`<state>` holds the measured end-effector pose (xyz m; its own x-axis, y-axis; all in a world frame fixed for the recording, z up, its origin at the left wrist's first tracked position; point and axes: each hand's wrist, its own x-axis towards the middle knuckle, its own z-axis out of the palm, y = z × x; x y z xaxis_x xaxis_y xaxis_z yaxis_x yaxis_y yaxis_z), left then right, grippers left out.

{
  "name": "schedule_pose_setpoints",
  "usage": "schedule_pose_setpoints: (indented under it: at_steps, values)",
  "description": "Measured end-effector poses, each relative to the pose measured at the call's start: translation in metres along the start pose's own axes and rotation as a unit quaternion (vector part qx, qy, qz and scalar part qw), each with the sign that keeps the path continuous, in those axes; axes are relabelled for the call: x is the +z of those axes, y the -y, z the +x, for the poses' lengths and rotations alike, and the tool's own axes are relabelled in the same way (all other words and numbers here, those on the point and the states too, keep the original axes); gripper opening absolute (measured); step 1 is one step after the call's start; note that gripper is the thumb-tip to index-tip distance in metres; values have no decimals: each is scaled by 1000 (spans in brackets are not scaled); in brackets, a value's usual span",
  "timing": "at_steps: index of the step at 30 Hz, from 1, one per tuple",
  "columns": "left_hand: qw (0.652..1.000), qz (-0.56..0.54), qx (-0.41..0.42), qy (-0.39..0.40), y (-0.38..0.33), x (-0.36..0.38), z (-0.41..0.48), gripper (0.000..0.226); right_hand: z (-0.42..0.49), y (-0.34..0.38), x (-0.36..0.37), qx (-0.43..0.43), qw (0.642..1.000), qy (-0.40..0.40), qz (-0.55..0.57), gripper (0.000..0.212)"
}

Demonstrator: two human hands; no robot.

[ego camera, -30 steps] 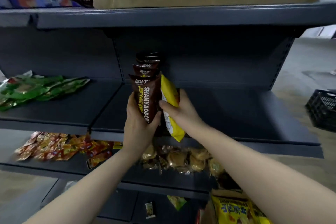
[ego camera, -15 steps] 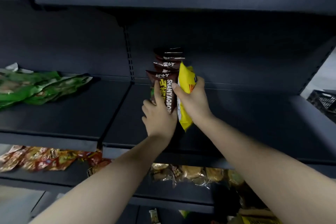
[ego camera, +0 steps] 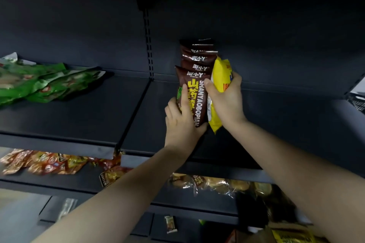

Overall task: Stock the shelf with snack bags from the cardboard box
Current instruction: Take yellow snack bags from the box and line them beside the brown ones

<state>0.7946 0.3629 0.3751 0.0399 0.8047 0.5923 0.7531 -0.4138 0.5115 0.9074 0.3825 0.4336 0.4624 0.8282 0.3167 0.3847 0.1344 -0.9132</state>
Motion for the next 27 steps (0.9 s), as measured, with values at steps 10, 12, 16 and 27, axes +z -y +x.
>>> schedule_pose_setpoints:
  at_steps: [10, 12, 16, 27]
  values:
    - [999, 1, 41, -24, -7, -13, 30, 70, 2, -9, 4, -28, 999, -12, -16, 73]
    - [998, 38, 52, -23, -7, -9, 41, 66, 2, -12, 5, -32, 999, -12, -9, 75]
    - [995, 60, 84, -17, 2, -1, 46, 59, 4, -17, 6, -42, 999, 1, 3, 72]
    - [987, 103, 123, -25, 8, -8, 34, 57, -11, -32, -8, 19, 997, 63, 34, 56]
